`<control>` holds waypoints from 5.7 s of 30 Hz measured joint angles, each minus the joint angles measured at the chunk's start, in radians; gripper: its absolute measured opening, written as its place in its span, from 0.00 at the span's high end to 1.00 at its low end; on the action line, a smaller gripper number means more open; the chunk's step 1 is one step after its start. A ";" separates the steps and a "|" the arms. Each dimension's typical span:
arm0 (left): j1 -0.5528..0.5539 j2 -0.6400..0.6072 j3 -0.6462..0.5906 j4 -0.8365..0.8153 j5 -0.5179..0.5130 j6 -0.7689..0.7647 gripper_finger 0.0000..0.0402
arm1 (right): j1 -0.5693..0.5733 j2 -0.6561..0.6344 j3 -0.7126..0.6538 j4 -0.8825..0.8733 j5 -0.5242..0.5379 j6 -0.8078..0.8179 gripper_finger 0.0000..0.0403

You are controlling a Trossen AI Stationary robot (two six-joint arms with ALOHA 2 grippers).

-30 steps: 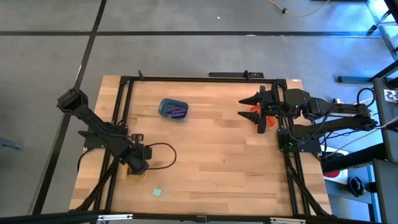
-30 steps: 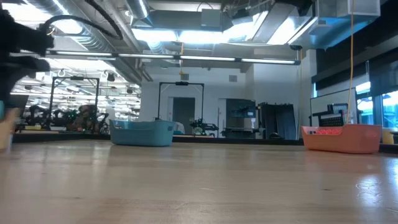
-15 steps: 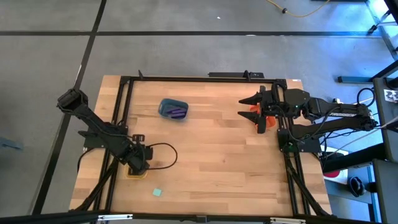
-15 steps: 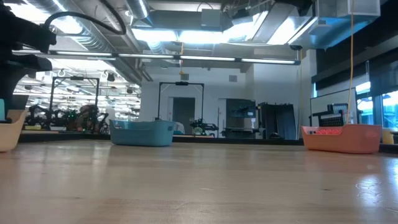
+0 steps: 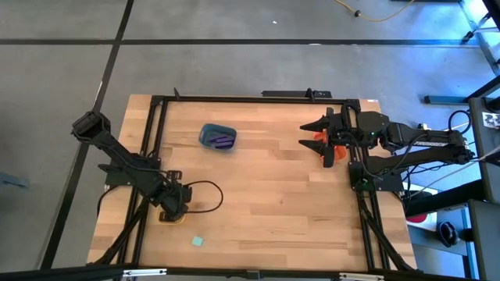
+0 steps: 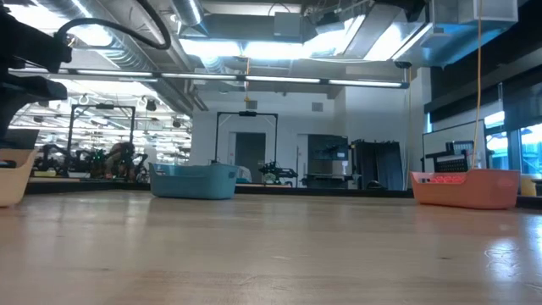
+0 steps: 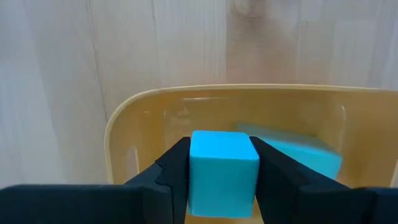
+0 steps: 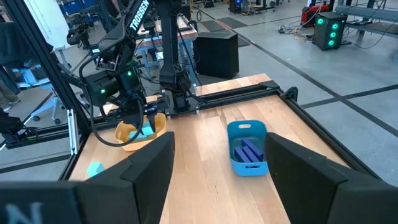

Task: Sort & place blocks by color
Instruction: Put the right blue block into the yellow bin, then put the blue block into the yellow bin

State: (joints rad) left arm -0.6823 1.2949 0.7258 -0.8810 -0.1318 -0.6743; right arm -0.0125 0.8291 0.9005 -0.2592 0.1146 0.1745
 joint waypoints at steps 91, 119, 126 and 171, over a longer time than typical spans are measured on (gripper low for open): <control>0.478 -0.229 0.219 0.696 0.027 0.418 0.46 | 0.000 0.000 0.001 0.003 -0.135 0.162 0.38; -0.139 0.555 0.514 0.210 0.032 0.048 0.46 | 0.000 0.000 0.001 -0.006 -0.132 0.109 0.38; -0.139 0.578 0.514 0.196 0.038 0.047 0.46 | 0.000 0.000 0.001 -0.008 -0.133 0.109 0.38; 0.330 0.262 0.465 0.291 -0.070 0.406 0.70 | 0.000 0.000 0.000 0.002 -0.133 0.139 0.38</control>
State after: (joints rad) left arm -0.3527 1.5568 1.1904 -0.5902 -0.2016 -0.2678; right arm -0.0126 0.8290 0.9005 -0.2575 -0.0181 0.3138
